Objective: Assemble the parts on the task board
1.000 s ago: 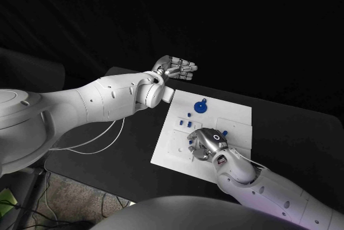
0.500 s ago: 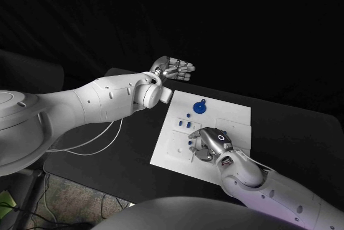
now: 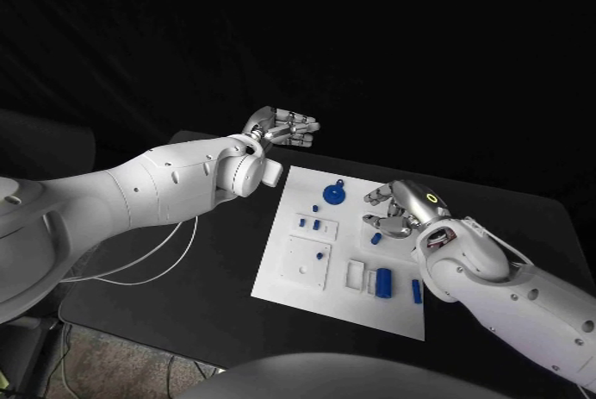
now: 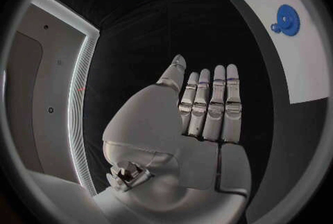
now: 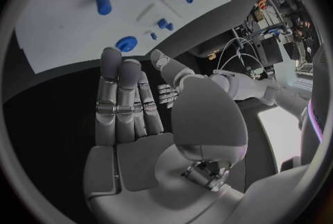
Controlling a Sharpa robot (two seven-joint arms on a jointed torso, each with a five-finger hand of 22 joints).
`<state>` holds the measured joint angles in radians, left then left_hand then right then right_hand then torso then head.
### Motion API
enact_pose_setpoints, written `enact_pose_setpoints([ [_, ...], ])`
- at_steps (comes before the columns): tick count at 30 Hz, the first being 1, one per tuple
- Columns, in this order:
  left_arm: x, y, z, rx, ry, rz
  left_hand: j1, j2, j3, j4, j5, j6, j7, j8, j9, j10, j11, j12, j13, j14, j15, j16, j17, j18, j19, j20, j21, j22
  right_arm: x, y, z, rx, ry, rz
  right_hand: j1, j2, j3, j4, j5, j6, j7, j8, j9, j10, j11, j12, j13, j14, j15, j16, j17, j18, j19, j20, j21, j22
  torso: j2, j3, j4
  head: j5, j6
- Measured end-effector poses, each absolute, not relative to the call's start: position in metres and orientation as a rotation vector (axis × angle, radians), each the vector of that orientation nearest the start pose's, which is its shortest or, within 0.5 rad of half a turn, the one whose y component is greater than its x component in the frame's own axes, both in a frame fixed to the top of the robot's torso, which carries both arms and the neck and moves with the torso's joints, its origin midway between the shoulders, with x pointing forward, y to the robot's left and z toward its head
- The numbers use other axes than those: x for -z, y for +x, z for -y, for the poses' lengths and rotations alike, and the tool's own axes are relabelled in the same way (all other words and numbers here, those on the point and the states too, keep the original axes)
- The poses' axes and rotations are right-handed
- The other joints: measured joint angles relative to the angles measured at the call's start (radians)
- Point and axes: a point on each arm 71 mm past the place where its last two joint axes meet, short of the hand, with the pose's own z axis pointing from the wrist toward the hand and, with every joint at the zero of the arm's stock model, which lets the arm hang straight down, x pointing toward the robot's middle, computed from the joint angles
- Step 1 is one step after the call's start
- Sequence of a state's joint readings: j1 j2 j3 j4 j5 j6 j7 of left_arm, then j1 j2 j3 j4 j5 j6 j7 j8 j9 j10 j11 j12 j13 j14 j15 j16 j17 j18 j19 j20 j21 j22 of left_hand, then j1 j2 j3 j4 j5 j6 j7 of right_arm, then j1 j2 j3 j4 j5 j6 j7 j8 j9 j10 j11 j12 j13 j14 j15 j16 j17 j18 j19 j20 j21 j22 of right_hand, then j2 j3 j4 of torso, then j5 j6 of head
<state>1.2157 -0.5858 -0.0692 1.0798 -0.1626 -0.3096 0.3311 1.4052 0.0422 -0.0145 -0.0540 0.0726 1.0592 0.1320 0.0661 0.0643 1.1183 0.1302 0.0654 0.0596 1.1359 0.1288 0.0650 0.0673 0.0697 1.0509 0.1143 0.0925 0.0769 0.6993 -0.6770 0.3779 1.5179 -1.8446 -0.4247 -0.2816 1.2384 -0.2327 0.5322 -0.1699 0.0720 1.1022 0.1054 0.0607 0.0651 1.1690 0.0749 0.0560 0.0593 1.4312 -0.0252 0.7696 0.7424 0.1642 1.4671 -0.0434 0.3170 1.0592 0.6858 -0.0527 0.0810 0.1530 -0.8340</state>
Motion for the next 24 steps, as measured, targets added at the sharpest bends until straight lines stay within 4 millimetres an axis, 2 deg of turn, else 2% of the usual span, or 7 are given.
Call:
enact_pose_setpoints([
  [4, 0.206, 0.563, -0.211, 1.282, -0.99, -1.445, 0.0, 0.0, 0.0, 0.0, 0.0, 0.0, 0.0, 0.0, 0.0, 0.0, 0.0, 0.0, 0.0, 0.0, 0.0, 0.0, 0.0, 0.0, 0.0, 0.0, 0.0, 0.0, 0.253, 0.455, 0.169, -0.584, 0.013, -1.598, 0.015, 0.015, -0.105, 0.002, 0.001, -0.017, -0.006, 0.0, 0.0, -0.022, 0.007, 0.0, 0.001, 0.0, 0.0, 0.0, 0.001, 0.0, 0.0, 0.0, 0.004, -0.01, -0.001, 0.0009, -0.0018, -0.005, 0.002],
  [7, 0.206, 0.563, -0.212, 1.28, -0.99, -1.444, 0.0, 0.0, 0.0, 0.0, 0.0, 0.0, 0.0, 0.0, 0.0, 0.0, 0.0, 0.0, 0.0, 0.0, 0.0, 0.0, 0.0, 0.0, 0.0, 0.0, 0.0, 0.0, 0.256, 0.459, 0.174, -0.571, 0.004, -1.639, 0.019, 0.018, -0.161, 0.018, -0.014, -0.047, -0.01, 0.0, 0.0, -0.055, 0.015, 0.0, 0.001, -0.004, 0.004, 0.0, 0.001, -0.001, 0.0, 0.0, 0.004, -0.016, 0.0, 0.0012, -0.0021, -0.008, 0.002],
  [8, 0.206, 0.563, -0.213, 1.28, -0.99, -1.444, 0.0, 0.0, 0.0, 0.0, 0.0, 0.0, 0.0, 0.0, 0.0, 0.0, 0.0, 0.0, 0.0, 0.0, 0.0, 0.0, 0.0, 0.0, 0.0, 0.0, 0.0, 0.0, 0.257, 0.459, 0.175, -0.568, -0.001, -1.651, 0.024, 0.013, -0.169, 0.022, -0.017, -0.059, -0.012, 0.0, -0.001, -0.067, 0.019, 0.0, 0.001, -0.006, 0.006, 0.0, 0.001, -0.001, 0.0, 0.0, 0.004, -0.018, 0.0, 0.0012, -0.0021, -0.009, 0.002],
  [11, 0.206, 0.563, -0.213, 1.279, -0.99, -1.444, 0.0, 0.0, 0.0, 0.0, 0.0, 0.0, 0.0, 0.0, 0.0, 0.0, 0.0, 0.0, 0.0, 0.0, 0.0, 0.0, 0.0, 0.0, 0.0, 0.0, 0.0, 0.0, 0.261, 0.461, 0.178, -0.552, -0.014, -1.689, 0.035, 0.002, -0.187, 0.039, -0.018, -0.076, -0.014, 0.0, -0.001, -0.095, 0.027, 0.0, 0.001, -0.006, 0.01, 0.0, 0.0, -0.002, -0.001, 0.007, 0.004, -0.022, 0.001, 0.0012, -0.0015, -0.011, 0.002],
  [16, 0.206, 0.563, -0.213, 1.279, -0.99, -1.444, 0.0, 0.0, 0.0, 0.0, 0.0, 0.0, 0.0, 0.0, 0.0, 0.0, 0.0, 0.0, 0.0, 0.0, 0.0, 0.0, 0.0, 0.0, 0.0, 0.0, 0.0, 0.0, 0.268, 0.463, 0.178, -0.535, -0.033, -1.732, 0.046, -0.009, -0.199, 0.069, -0.018, -0.076, -0.013, 0.0, -0.001, -0.095, 0.027, 0.0, 0.001, -0.004, 0.012, 0.004, -0.001, -0.002, 0.0, 0.008, 0.004, -0.031, 0.001, 0.001, -0.0002, -0.014, 0.0],
  [22, 0.206, 0.563, -0.213, 1.28, -0.99, -1.445, 0.0, 0.0, 0.0, 0.0, 0.0, 0.0, 0.0, 0.0, 0.0, 0.0, 0.0, 0.0, 0.0, 0.0, 0.0, 0.0, 0.0, 0.0, 0.0, 0.0, 0.0, 0.0, 0.275, 0.462, 0.176, -0.522, -0.06, -1.771, 0.052, -0.004, -0.199, 0.071, -0.018, -0.076, -0.013, 0.0, -0.001, -0.069, 0.016, 0.0, 0.001, -0.004, 0.012, 0.005, -0.001, -0.003, 0.0, 0.008, 0.004, -0.033, 0.001, -0.0005, 0.0002, -0.014, -0.003],
  [24, 0.206, 0.563, -0.213, 1.279, -0.99, -1.444, 0.0, 0.0, 0.0, 0.0, 0.0, 0.0, 0.0, 0.0, 0.0, 0.0, 0.0, 0.0, 0.0, 0.0, 0.0, 0.0, 0.0, 0.0, 0.0, 0.0, 0.0, 0.0, 0.278, 0.46, 0.175, -0.521, -0.069, -1.781, 0.054, 0.004, -0.199, 0.071, -0.018, -0.07, -0.017, 0.0, -0.001, -0.065, 0.013, 0.0, 0.001, -0.004, 0.012, 0.005, -0.001, -0.003, 0.0, 0.008, 0.01, -0.034, 0.001, -0.0007, 0.0003, -0.014, -0.005],
])
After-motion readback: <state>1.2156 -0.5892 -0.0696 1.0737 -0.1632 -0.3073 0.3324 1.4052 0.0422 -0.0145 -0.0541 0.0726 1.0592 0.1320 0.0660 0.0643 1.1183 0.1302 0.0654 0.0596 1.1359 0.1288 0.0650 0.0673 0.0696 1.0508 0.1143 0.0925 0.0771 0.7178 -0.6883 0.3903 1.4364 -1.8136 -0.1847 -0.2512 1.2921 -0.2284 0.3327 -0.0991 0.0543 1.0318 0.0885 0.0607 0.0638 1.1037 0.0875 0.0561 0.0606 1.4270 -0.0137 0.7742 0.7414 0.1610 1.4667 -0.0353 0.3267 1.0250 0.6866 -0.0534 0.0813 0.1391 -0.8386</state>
